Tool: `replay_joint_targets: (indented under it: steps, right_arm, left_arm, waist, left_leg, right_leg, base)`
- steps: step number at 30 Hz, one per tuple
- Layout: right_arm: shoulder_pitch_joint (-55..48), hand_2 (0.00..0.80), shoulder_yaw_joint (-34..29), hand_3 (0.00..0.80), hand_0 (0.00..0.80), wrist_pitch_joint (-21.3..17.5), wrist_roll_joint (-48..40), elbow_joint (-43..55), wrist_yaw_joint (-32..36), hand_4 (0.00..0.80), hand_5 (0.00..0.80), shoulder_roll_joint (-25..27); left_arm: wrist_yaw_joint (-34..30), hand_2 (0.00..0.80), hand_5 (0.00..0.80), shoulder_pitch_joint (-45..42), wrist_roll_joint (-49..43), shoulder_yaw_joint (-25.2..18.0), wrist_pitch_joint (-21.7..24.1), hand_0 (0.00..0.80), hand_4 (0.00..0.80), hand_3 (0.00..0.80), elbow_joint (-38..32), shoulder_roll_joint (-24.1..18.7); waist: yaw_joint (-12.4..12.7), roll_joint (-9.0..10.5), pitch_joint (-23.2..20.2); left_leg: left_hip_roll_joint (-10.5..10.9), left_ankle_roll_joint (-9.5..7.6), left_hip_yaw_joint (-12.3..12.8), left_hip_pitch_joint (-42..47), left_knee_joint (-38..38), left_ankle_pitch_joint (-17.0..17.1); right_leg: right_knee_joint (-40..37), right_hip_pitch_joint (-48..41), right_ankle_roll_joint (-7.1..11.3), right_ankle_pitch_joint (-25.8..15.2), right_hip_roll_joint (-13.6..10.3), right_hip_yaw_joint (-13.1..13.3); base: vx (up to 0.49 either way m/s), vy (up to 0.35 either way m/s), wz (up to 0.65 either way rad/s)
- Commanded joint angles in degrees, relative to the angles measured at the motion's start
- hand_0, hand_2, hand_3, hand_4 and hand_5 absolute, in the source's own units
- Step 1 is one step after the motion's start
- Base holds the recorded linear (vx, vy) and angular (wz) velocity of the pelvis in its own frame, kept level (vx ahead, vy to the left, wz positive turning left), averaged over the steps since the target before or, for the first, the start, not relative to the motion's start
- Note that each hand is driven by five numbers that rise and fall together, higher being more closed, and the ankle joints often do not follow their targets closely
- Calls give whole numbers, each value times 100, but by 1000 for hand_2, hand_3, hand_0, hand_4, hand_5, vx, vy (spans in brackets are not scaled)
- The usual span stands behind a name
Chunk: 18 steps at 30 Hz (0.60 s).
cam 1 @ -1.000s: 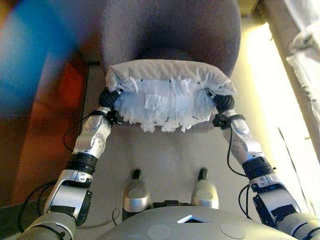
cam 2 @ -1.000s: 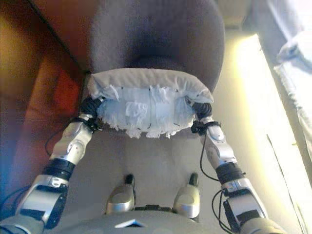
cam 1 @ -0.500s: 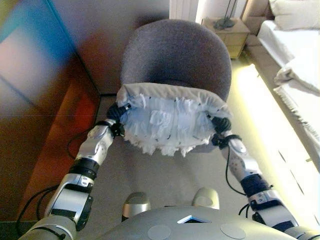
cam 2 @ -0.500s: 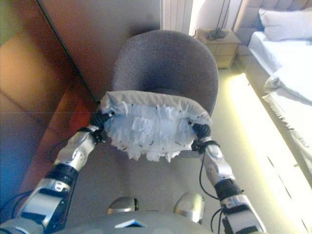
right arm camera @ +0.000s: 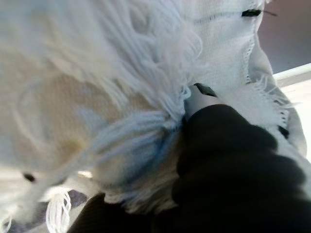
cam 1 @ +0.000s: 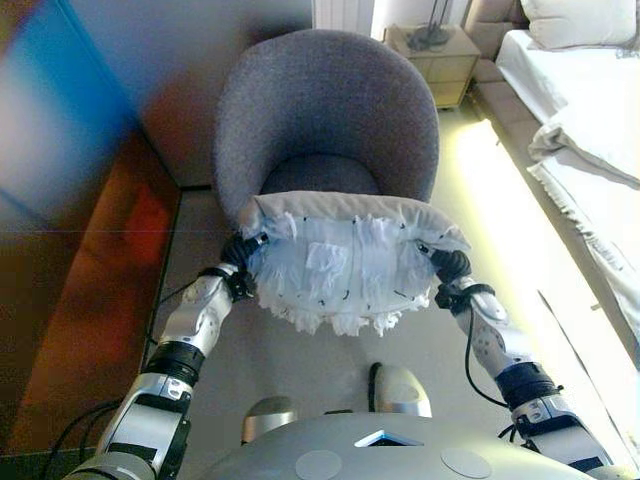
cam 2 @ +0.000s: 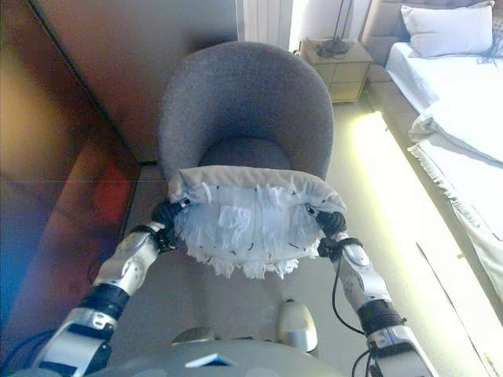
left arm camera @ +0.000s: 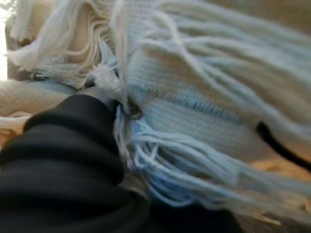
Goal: Pick up the cushion and take it to the sofa
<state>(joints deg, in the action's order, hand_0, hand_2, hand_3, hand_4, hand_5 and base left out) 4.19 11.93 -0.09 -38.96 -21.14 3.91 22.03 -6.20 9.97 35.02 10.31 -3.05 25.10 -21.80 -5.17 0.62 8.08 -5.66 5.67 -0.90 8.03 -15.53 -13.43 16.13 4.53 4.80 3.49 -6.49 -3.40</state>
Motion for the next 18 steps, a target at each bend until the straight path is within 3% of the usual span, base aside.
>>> replay_joint_targets:
  steps: [1, 4, 6, 9, 10, 14, 18]
  right_arm:
    - [465, 800, 5, 800, 800, -312, -208, 631, 408, 800, 800, -60]
    - [483, 800, 46, 800, 800, -396, -210, 600, 400, 800, 800, -84]
    - [568, 800, 41, 800, 800, -349, -223, 595, 368, 800, 800, -120]
    - [689, 800, 45, 800, 800, -236, -155, 590, 305, 800, 800, -122]
    - [698, 800, 65, 800, 800, -236, -121, 596, 285, 800, 800, -115]
    - [780, 800, 341, 800, 800, -253, -198, 510, 137, 800, 800, -115]
    - [687, 800, 347, 800, 800, -205, -178, 460, 218, 800, 800, -154]
  left_arm:
    - [-138, 800, 800, 181, 268, -41, 584, 800, 800, 800, -720, 116]
    - [-151, 800, 800, 145, 186, -39, 598, 800, 800, 800, -763, 192]
    - [-198, 800, 800, 128, 107, -69, 608, 800, 800, 800, -769, 153]
    - [-237, 800, 800, 224, 247, -106, 568, 800, 800, 800, -717, 99]
    - [-239, 800, 800, 262, 296, -104, 585, 800, 800, 800, -681, 103]
    - [-253, 800, 800, 324, 202, -40, 850, 800, 800, 800, -372, 167]
    - [-401, 800, 800, 185, 161, -166, 915, 800, 800, 800, -358, 40]
  waist:
    - [59, 258, -510]
    - [172, 311, -433]
    - [265, 268, -387]
    - [337, 99, -345]
    - [367, 58, -327]
    - [688, -71, -266]
    - [820, -134, -310]
  left_leg:
    - [322, -271, 216, -261, -2310, 1326]
    - [233, -359, 358, -789, -2425, 1248]
    - [103, -316, 520, -820, -1619, 1338]
    - [-122, -122, 547, -713, -141, 1709]
    - [-172, -50, 497, -769, 194, 1850]
    - [-246, 182, -227, -1237, 1555, 2379]
    - [-145, 174, -320, -1324, 1831, 2330]
  right_leg:
    - [-855, 61, -29, -810, -111, 46]
    - [-879, -221, -134, -667, -73, -82]
    - [-867, -396, -98, -513, -40, -228]
    - [-892, -686, -34, -277, 37, -205]
    - [-923, -796, -17, -216, 56, -158]
    - [-1132, -1477, 68, 79, 85, 204]
    - [-1189, -1854, 130, 297, 33, 336]
  base:
    - [213, -175, 11]
    - [178, -107, -9]
    - [198, 21, -1]
    - [210, 132, 13]
    - [313, 170, 14]
    - [327, 124, 27]
    - [312, 142, -46]
